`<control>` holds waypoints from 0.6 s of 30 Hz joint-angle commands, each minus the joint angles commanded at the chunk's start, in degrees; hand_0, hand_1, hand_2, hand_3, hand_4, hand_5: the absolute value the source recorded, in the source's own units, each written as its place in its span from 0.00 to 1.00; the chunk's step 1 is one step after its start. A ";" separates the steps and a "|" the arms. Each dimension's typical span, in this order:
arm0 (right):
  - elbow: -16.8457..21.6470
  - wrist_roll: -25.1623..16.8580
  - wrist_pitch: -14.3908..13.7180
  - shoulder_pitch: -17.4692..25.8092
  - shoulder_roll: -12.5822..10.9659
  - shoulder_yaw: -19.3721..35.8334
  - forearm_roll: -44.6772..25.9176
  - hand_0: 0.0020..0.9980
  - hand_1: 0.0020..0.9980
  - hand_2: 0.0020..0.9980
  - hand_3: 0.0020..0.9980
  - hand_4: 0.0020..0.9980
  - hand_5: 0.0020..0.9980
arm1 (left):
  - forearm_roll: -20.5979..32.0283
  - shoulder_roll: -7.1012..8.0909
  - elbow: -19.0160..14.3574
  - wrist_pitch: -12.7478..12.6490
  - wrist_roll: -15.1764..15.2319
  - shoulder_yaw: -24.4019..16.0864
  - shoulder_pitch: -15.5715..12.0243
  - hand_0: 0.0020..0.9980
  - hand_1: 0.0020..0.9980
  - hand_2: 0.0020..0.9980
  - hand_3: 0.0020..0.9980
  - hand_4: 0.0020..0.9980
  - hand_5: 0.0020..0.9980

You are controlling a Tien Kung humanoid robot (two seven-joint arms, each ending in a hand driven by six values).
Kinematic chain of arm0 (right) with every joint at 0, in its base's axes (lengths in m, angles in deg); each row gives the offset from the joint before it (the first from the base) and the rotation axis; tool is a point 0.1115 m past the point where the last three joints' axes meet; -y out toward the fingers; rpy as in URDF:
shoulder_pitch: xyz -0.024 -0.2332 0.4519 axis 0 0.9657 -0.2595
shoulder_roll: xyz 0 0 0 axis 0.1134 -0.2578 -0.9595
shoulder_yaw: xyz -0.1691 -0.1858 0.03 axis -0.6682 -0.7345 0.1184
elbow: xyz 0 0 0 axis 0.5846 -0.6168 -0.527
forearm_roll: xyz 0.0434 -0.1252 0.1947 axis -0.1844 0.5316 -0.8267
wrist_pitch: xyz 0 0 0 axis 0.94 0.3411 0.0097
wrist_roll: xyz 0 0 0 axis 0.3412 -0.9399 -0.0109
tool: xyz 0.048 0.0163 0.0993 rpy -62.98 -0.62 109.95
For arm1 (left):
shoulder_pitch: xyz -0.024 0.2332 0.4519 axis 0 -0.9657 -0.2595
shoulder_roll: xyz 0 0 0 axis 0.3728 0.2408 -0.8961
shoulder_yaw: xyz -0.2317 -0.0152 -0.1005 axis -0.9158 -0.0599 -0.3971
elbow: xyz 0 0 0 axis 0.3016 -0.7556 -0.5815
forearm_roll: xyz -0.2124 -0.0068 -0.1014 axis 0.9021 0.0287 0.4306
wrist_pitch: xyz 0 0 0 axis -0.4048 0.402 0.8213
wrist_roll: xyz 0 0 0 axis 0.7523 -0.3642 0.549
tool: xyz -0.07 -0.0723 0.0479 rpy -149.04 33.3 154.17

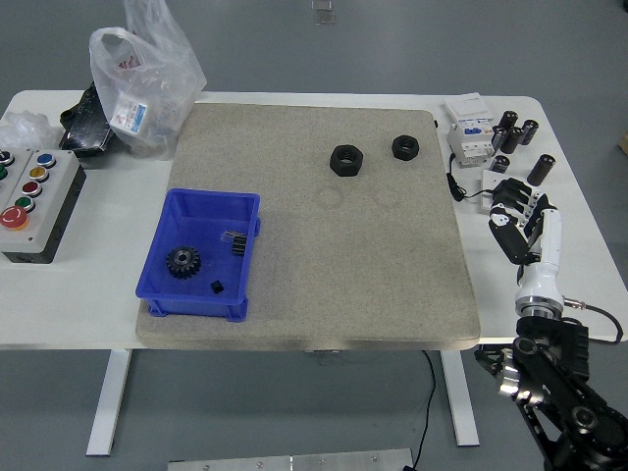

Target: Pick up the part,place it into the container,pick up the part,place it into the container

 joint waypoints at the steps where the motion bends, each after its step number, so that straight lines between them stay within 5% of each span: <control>1: 1.03 1.93 0.00 -0.09 -0.27 0.22 2.36 0.63 0.72 0.71 0.69 0.58 0.22 | 0.17 -0.13 0.00 -0.06 0.00 -0.20 -0.01 0.62 0.62 0.62 0.62 0.60 0.35; 9: 4.29 15.56 0.00 -0.46 -0.81 0.28 20.35 0.65 0.73 0.72 0.69 0.59 0.24 | 1.20 -0.38 0.00 0.02 -0.21 -0.45 1.24 0.62 0.62 0.62 0.62 0.60 0.35; 18: 4.70 20.54 0.00 -0.40 0.22 1.79 32.68 0.65 0.73 0.72 0.69 0.59 0.25 | 0.93 0.02 0.00 0.18 -0.51 0.30 2.79 0.62 0.62 0.62 0.62 0.60 0.35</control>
